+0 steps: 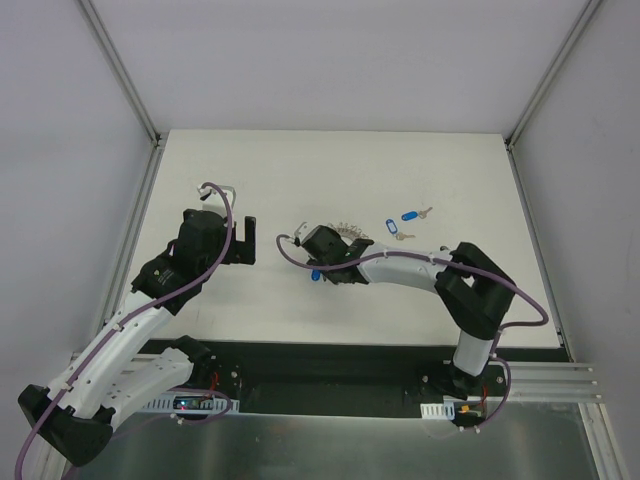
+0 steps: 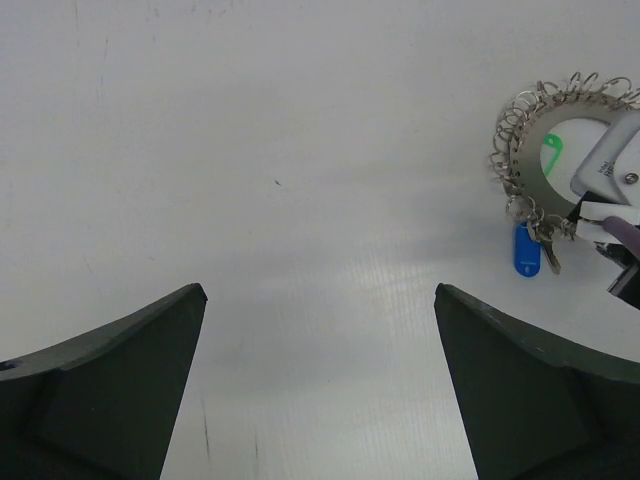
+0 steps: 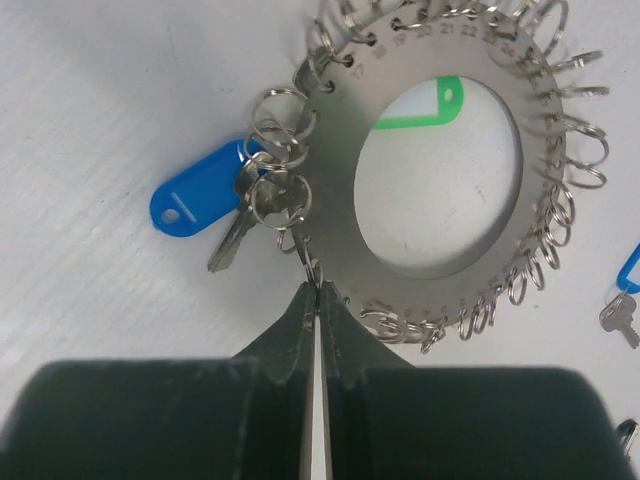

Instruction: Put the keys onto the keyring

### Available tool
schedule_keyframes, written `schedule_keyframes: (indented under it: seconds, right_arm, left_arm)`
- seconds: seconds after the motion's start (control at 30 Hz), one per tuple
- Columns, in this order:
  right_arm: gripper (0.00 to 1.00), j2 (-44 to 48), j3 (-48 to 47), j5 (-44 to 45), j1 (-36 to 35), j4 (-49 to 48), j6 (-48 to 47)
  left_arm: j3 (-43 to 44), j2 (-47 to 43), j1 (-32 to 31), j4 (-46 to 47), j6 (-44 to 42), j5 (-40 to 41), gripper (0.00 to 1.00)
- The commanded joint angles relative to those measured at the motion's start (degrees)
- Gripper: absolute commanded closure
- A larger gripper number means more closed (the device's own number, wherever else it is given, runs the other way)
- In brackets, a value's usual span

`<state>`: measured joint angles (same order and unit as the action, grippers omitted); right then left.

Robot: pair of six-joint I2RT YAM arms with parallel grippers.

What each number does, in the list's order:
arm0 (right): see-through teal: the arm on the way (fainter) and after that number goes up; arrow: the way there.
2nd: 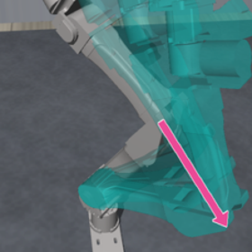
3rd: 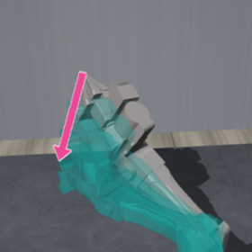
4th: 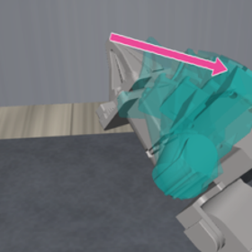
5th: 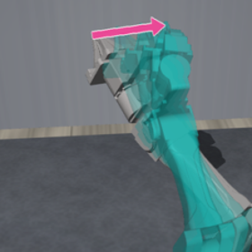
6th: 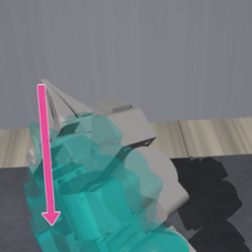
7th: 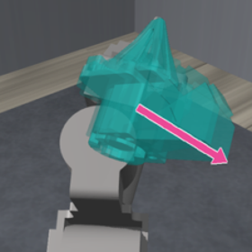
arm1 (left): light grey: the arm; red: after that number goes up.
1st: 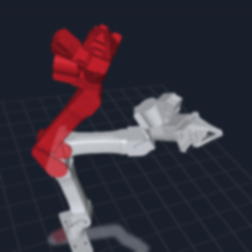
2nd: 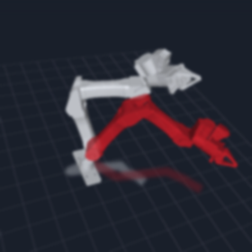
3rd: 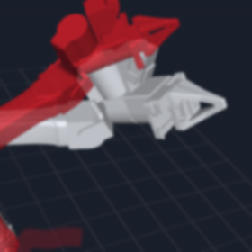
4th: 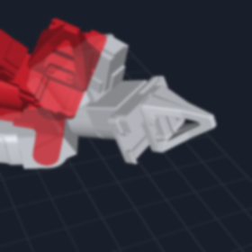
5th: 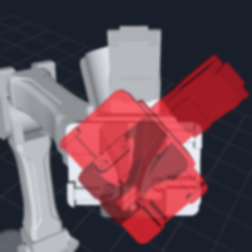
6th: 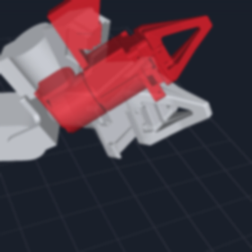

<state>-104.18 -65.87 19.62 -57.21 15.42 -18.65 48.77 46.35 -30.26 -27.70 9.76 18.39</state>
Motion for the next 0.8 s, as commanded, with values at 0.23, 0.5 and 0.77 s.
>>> schedule_keyframes:
  seconds: [0.23, 0.5, 0.77]
  right_arm:
    - [0.99, 8.6, 2.4, -13.4, 0.8, 6.4, 0.5]
    - [0.92, 7.4, 3.5, -13.7, 0.7, 9.3, 0.5]
    - [0.75, 8.6, 1.6, -11.6, -0.4, 10.4, 2.2]
  left_arm:
    - [-0.4, -0.2, 0.7, 1.4, -0.7, -1.2, 0.01]
    - [-0.4, 0.1, 0.7, 1.5, -0.8, -1.7, 0.01]
    - [-0.5, 0.1, 0.7, 1.4, -0.8, -1.3, 0.01]
